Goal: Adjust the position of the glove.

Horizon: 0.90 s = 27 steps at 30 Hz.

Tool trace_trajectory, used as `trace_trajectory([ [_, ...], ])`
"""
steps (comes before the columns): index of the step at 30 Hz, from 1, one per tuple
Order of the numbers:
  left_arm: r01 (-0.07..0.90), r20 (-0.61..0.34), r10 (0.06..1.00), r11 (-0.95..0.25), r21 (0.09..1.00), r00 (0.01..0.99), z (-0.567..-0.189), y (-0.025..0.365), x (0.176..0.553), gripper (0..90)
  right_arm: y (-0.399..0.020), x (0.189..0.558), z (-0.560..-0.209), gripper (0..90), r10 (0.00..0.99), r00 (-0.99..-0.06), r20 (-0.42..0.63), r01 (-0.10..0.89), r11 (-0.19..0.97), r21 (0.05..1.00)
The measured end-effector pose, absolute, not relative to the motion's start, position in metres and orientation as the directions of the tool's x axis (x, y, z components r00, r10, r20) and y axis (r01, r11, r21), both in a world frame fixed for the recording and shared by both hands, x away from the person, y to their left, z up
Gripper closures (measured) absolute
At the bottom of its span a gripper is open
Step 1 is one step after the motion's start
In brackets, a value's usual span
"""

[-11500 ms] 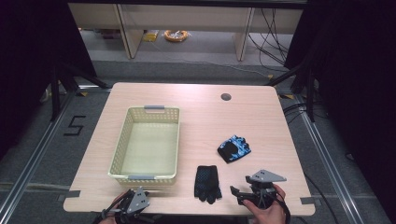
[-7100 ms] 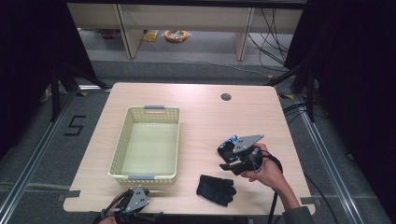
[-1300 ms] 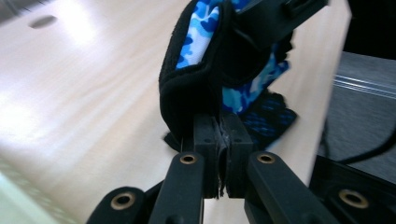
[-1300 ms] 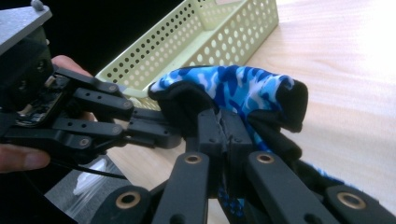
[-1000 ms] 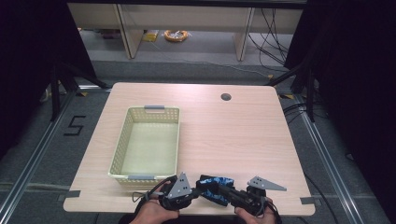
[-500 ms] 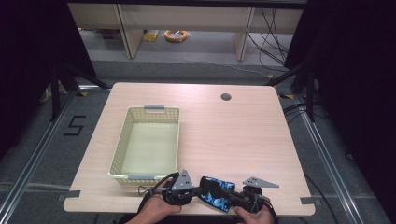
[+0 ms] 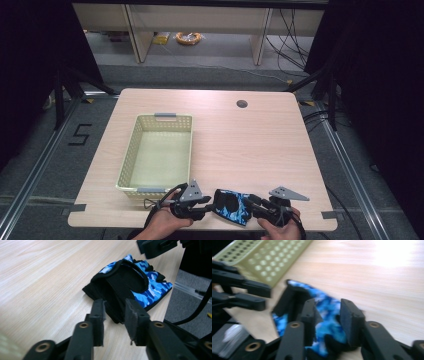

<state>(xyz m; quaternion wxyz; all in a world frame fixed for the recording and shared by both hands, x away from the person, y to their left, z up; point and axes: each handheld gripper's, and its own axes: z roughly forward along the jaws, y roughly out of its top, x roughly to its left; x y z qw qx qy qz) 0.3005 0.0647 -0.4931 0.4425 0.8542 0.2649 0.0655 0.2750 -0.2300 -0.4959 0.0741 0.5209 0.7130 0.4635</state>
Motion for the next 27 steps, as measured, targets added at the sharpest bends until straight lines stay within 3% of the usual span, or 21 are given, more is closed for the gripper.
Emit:
trace_trajectory([
  [7, 0.449, -0.167, 0.541, -0.445, 0.775, 0.824, -0.495, 0.071, 0.298, 54.6, -0.24, 0.272, -0.503, 47.8, 0.835, -0.415, 0.363, 0.717, 0.054, 0.695],
  [15, 0.451, -0.168, 0.54, -0.45, 0.77, 0.825, -0.494, 0.07, 0.296, 48.6, -0.229, 0.275, -0.506, 43.2, 0.845, -0.454, 0.281, 0.721, 0.163, 0.673],
  [19, 0.45, -0.164, 0.538, -0.458, 0.767, 0.827, -0.494, 0.07, 0.297, 48.1, -0.221, 0.274, -0.507, 44.5, 0.851, -0.465, 0.243, 0.725, 0.21, 0.656],
  [22, 0.478, -0.196, 0.55, -0.433, 0.764, 0.812, -0.495, 0.069, 0.295, 48.1, -0.219, 0.278, -0.508, 46.3, 0.824, -0.551, 0.131, 0.66, 0.334, 0.674],
  [24, 0.461, -0.169, 0.545, -0.458, 0.76, 0.821, -0.495, 0.07, 0.296, 48.1, -0.215, 0.277, -0.506, 47.1, 0.831, -0.538, 0.142, 0.678, 0.326, 0.659],
  [27, 0.455, -0.172, 0.539, -0.453, 0.766, 0.825, -0.495, 0.069, 0.295, 48.1, -0.214, 0.28, -0.506, 52.2, 0.803, -0.588, 0.098, 0.645, 0.392, 0.656],
])
